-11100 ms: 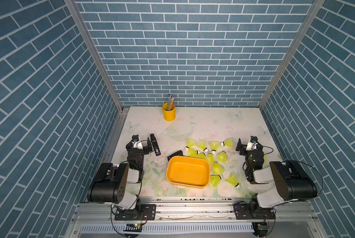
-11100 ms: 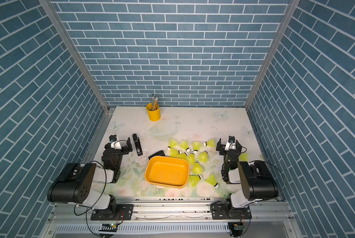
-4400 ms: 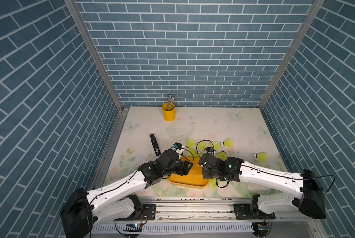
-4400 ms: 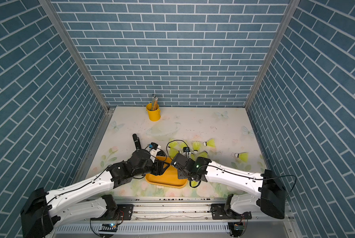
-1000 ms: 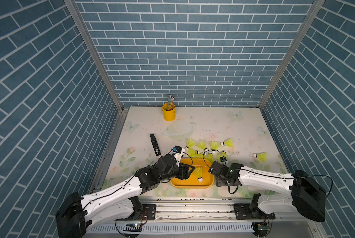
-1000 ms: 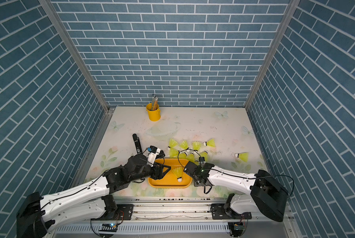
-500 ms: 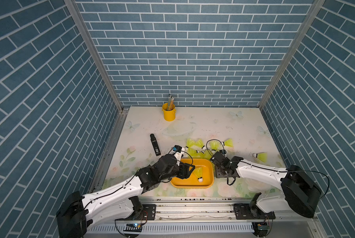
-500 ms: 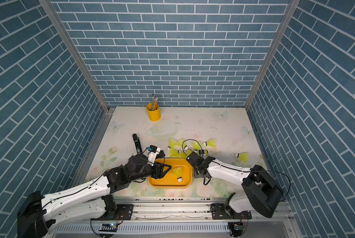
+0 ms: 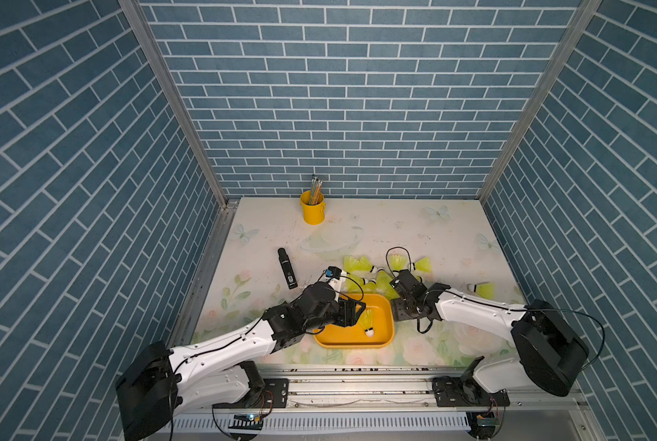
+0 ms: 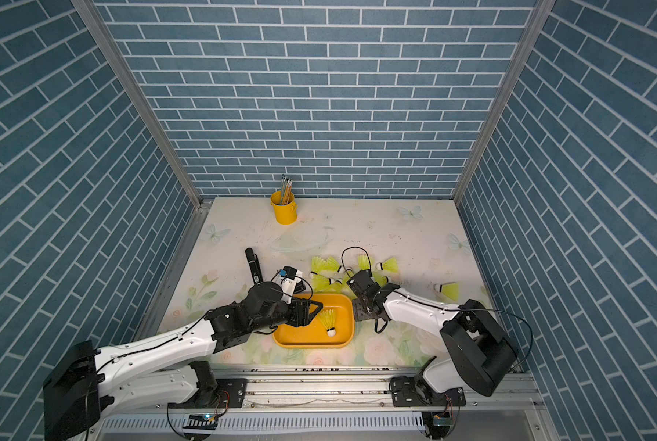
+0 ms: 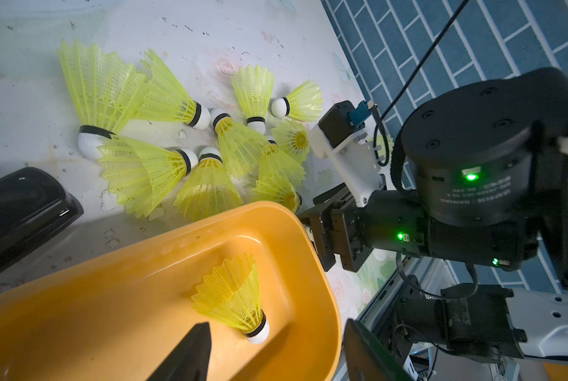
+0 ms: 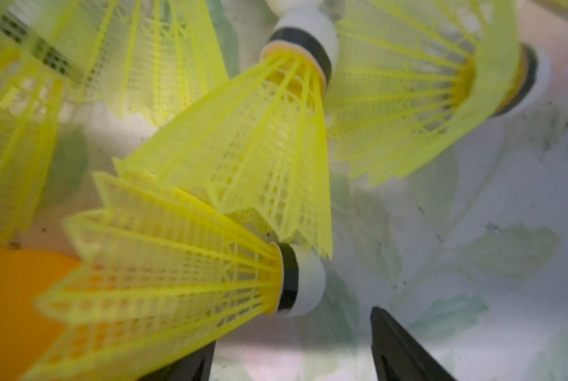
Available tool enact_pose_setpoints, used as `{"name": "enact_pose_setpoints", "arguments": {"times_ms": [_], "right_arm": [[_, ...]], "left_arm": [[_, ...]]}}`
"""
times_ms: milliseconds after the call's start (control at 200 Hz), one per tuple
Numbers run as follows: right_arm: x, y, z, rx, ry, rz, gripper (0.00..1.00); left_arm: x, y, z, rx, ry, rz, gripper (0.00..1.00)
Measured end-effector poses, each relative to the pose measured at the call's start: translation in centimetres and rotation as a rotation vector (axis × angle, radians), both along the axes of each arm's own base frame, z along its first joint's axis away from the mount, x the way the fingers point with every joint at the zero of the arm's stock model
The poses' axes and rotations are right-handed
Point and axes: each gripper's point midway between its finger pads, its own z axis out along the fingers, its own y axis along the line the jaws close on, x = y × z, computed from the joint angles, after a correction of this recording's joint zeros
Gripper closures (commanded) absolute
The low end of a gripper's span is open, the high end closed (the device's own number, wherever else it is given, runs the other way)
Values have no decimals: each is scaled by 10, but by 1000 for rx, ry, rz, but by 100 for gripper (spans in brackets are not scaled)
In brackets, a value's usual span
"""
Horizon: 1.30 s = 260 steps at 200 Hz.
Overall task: Put the shuttlecocks into the storage box
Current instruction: Pick up the shuttlecock at the center of the board.
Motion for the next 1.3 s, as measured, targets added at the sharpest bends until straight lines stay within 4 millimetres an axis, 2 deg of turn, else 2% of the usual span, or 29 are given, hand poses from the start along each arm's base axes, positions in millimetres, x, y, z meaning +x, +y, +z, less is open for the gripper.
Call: {"name": "enact_pose_setpoints", "arguments": {"times_ms": [140,390,745,910,1065,1300], "right_arm": [[17,5,3,6,-21,1,23],[42,7,3,27,-42,-6,34],[71,21,3,35,-54,44,31],[76,28,4,43,-64,111,32],[79,36,6,57,-80,183,43],[82,43,6,69,-95,236,48]], "left_arm": [[3,-2,1,2,-4,5,30],[8,-6,2,9,-13,10,30],[13,-7,2,10,-25,21,30],[14,-8,4,3,-36,19,30],[15,-7,4,10,-47,18,30],[17,-8,6,8,-63,14,31]]}}
